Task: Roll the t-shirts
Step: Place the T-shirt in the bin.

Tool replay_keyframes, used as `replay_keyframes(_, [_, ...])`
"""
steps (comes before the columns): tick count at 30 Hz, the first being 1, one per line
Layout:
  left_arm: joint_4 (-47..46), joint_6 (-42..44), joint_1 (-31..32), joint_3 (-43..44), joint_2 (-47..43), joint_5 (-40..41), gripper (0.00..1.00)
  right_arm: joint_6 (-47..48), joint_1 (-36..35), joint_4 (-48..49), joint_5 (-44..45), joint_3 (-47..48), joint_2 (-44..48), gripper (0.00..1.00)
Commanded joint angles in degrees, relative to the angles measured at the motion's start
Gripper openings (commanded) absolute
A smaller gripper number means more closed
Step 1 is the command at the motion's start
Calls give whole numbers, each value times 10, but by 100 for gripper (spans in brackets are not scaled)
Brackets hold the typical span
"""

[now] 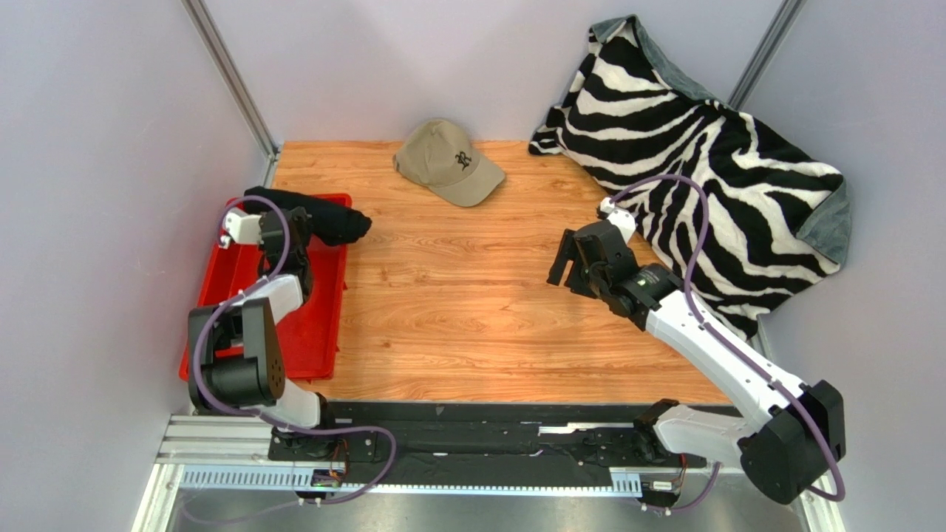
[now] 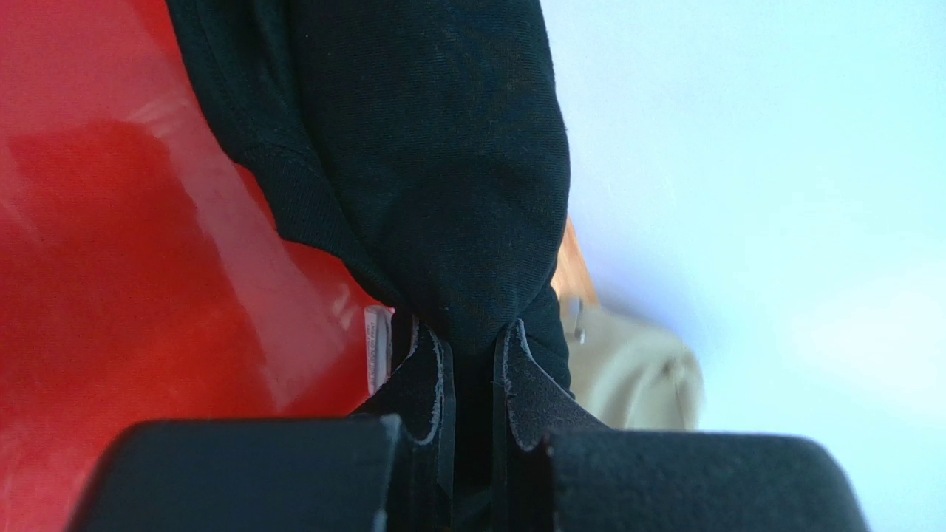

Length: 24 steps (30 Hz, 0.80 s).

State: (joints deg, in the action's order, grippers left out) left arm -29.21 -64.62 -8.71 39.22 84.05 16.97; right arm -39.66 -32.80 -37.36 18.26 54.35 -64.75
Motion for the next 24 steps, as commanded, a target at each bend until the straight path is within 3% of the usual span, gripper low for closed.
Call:
replay_keyframes(1, [-191, -62, -29, -11, 55, 45, 0, 34, 2, 70, -38, -6, -32, 79])
replay_keyframes(4, [-254, -82, -49, -12, 103, 27, 0, 36, 2, 84, -60, -4, -49, 79])
replay_keyframes(15, [-321, -72, -90, 50, 223, -38, 0, 49, 1, 119, -75, -3, -78, 78])
replay_keyframes(24, [-312, -9, -109, 62, 230, -55, 0, 47, 1, 130, -81, 2, -92, 78])
